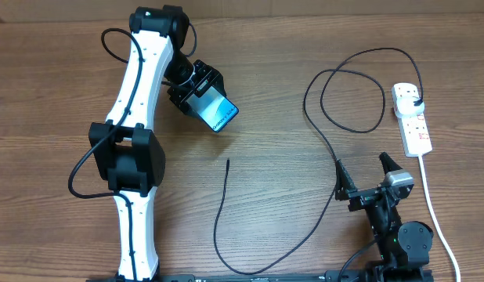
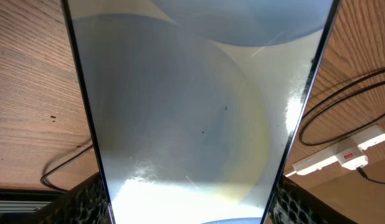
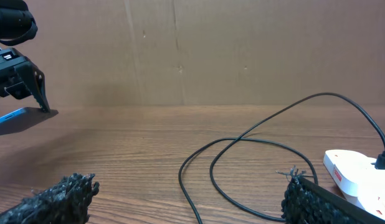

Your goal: Plug charger to phone and switch on socket

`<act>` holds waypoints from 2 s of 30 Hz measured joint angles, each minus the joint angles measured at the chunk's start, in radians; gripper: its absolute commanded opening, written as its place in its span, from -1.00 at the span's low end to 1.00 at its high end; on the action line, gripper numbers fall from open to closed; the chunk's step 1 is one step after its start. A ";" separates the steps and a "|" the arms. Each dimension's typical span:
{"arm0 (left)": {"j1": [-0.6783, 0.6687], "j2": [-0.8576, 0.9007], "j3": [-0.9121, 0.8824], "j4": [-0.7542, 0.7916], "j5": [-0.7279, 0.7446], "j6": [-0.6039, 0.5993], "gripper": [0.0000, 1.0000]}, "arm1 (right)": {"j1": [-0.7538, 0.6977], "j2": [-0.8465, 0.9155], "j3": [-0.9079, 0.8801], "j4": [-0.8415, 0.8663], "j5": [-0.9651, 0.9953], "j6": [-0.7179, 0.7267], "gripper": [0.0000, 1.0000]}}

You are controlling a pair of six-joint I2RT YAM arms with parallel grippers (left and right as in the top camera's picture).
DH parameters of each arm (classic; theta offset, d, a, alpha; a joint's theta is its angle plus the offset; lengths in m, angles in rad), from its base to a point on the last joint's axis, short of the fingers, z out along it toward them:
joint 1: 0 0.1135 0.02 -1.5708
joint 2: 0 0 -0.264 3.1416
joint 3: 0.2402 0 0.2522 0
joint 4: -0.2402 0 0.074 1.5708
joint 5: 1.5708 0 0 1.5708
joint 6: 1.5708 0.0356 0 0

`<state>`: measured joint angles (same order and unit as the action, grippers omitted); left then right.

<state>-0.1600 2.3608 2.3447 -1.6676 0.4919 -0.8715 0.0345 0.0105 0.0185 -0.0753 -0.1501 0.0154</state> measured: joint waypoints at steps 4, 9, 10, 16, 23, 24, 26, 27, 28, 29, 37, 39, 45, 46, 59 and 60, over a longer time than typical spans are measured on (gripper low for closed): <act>0.000 0.000 0.000 0.000 -0.008 -0.011 -0.92 | 0.000 0.000 0.000 0.000 0.000 0.000 1.00; 0.000 0.000 0.000 0.000 -0.005 -0.021 -0.92 | 0.000 0.000 0.000 0.006 0.000 0.000 1.00; 0.000 0.000 0.000 0.000 0.005 -0.021 -0.92 | 0.000 0.000 0.000 0.013 0.000 0.000 1.00; 0.000 0.000 0.000 0.017 0.054 -0.025 -0.91 | 0.000 0.000 0.000 0.040 0.000 0.000 1.00; 0.000 0.000 0.000 0.037 0.066 -0.030 -0.92 | 0.000 0.000 0.000 0.053 0.000 0.049 1.00; 0.000 0.000 0.000 0.038 0.066 -0.033 -0.91 | 0.000 0.000 0.000 0.057 -0.001 0.069 1.00; 0.000 0.000 0.000 0.045 0.067 -0.040 -0.92 | 0.000 0.000 0.000 0.071 -0.009 0.099 1.00; 0.000 0.000 0.000 0.046 0.069 -0.044 -0.92 | 0.000 0.000 0.000 0.081 -0.017 0.113 1.00; 0.000 0.000 0.000 0.046 0.069 -0.047 -0.91 | 0.000 0.000 0.000 0.089 -0.027 0.124 1.00; 0.000 0.000 0.000 0.047 0.070 -0.047 -0.92 | 0.000 0.000 0.000 0.089 -0.032 0.135 1.00; 0.000 0.000 0.000 0.048 0.072 -0.051 -0.92 | 0.000 0.066 0.054 0.055 -0.097 0.187 1.00; 0.000 0.000 0.000 0.049 0.072 -0.051 -0.92 | 0.000 0.126 0.101 0.045 -0.120 0.192 1.00; 0.000 0.000 0.000 0.049 0.068 -0.069 -0.91 | 0.000 0.437 0.301 0.019 -0.209 0.194 1.00; 0.000 0.000 0.000 0.048 0.067 -0.072 -0.91 | 0.000 0.484 0.330 0.018 -0.224 0.195 1.00; 0.000 0.000 0.000 0.059 0.046 -0.122 -0.92 | 0.000 1.286 0.689 0.191 -0.730 0.262 1.00; 0.000 0.000 0.000 0.060 0.046 -0.124 -0.92 | 0.000 1.321 0.690 0.218 -0.771 0.298 1.00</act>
<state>-0.1596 2.3608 2.3451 -1.6081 0.5377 -0.9955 0.0345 1.3312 0.7090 0.1429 -0.9215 0.3130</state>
